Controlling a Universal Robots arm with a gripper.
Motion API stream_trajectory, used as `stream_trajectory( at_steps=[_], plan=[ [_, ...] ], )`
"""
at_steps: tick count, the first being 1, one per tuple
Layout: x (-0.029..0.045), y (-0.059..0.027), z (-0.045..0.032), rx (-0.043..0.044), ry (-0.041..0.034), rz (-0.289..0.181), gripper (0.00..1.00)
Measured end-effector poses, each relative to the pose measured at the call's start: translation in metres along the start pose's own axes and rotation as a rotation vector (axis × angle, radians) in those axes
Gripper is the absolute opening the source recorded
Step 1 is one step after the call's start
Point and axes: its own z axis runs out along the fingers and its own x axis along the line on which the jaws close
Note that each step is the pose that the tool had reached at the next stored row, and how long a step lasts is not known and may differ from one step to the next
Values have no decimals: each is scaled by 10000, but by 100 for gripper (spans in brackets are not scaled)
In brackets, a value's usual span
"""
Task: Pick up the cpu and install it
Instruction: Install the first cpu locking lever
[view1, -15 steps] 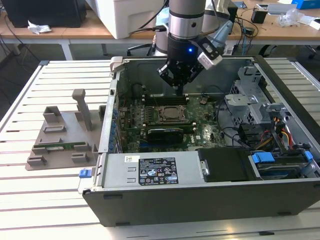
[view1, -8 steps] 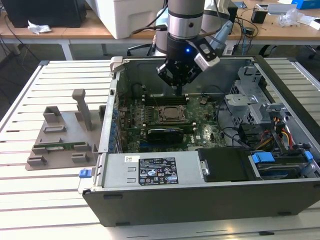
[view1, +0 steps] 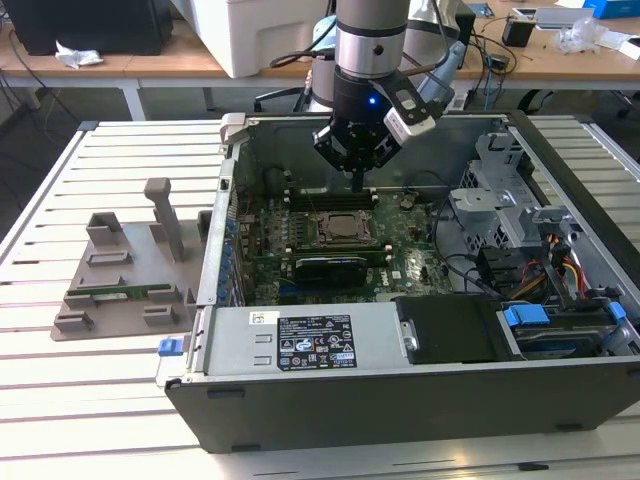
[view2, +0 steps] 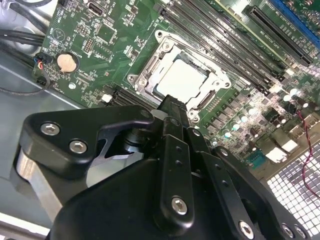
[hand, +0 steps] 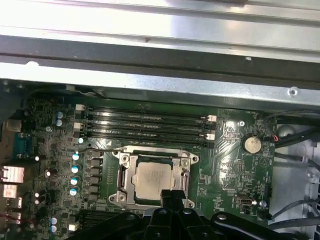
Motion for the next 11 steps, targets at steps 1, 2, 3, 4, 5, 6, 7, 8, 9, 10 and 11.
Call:
stream_trajectory(
  at_steps=[1,2,3,4,5,6,7,8,9,10,11],
  plan=[
    [0,0,0,1,0,0,11],
    [0,0,-1,0,0,0,11],
    [0,0,-13,0,-1,0,11],
    [0,0,-45,2,0,0,11],
    [-1,0,-69,0,-1,0,11],
    [-1,0,-100,0,-1,0,11],
    [-1,0,-112,-1,-1,0,11],
    [-1,0,-112,-2,-2,0,11],
    [-1,0,-113,-3,-2,0,11],
    [-1,0,-115,0,0,0,11],
    [-1,0,-116,0,-1,0,11]
  ],
)
